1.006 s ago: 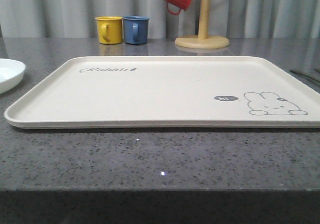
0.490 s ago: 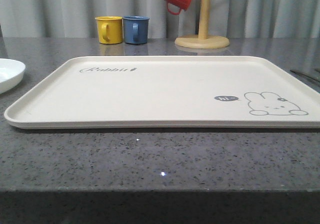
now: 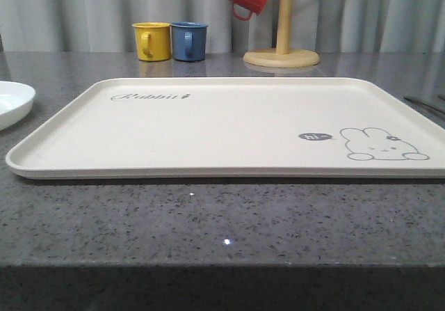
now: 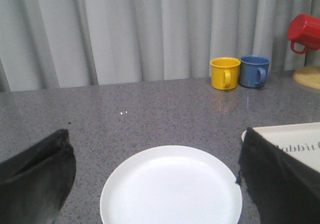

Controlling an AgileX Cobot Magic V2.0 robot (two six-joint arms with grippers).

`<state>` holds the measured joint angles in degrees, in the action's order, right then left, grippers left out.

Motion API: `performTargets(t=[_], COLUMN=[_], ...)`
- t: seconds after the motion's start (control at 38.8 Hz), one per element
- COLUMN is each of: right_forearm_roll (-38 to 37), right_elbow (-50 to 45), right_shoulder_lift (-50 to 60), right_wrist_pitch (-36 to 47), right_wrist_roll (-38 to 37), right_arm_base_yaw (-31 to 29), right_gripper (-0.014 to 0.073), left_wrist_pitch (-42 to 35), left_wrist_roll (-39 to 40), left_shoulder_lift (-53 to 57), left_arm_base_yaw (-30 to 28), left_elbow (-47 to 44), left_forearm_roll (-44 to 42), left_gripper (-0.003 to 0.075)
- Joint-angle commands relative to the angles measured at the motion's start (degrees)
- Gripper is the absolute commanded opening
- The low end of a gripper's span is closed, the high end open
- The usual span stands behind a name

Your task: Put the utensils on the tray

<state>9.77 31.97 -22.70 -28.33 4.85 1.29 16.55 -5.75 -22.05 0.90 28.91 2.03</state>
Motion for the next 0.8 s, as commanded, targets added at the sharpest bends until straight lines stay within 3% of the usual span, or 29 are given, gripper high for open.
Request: performTargets(t=[0.0,0.44,0.62,0.77], right_forearm_roll=[0.02,0.02,0.02,0.02], right_elbow=[2.03,2.03,2.03,2.03], right_shoulder_lift=[-0.73,-0.73,-0.73,-0.73], right_wrist_pitch=[4.30,4.30,4.30,4.30], right_wrist_roll=[0.28,0.28,0.28,0.28], right_arm_base_yaw=[-0.30,-0.30,-0.30,-0.30], right_gripper=[0.0632,0.0632,0.0632,0.0632], left_wrist_pitch=[-1.03,35.04,43.60,44.89], left_wrist_roll=[0.34,-3.16,-3.16,-3.16], left_shoulder_lift=[-5.66,-39.16,-50.97,-58.90], left_arm_base_yaw=[1.61,12.37,12.35,12.35], left_elbow=[4.26,28.72,36.35,38.23], left_forearm_roll=[0.71,0.46,0.22,-0.27], left_gripper=[0.0598,0.0598,0.0597,0.0558])
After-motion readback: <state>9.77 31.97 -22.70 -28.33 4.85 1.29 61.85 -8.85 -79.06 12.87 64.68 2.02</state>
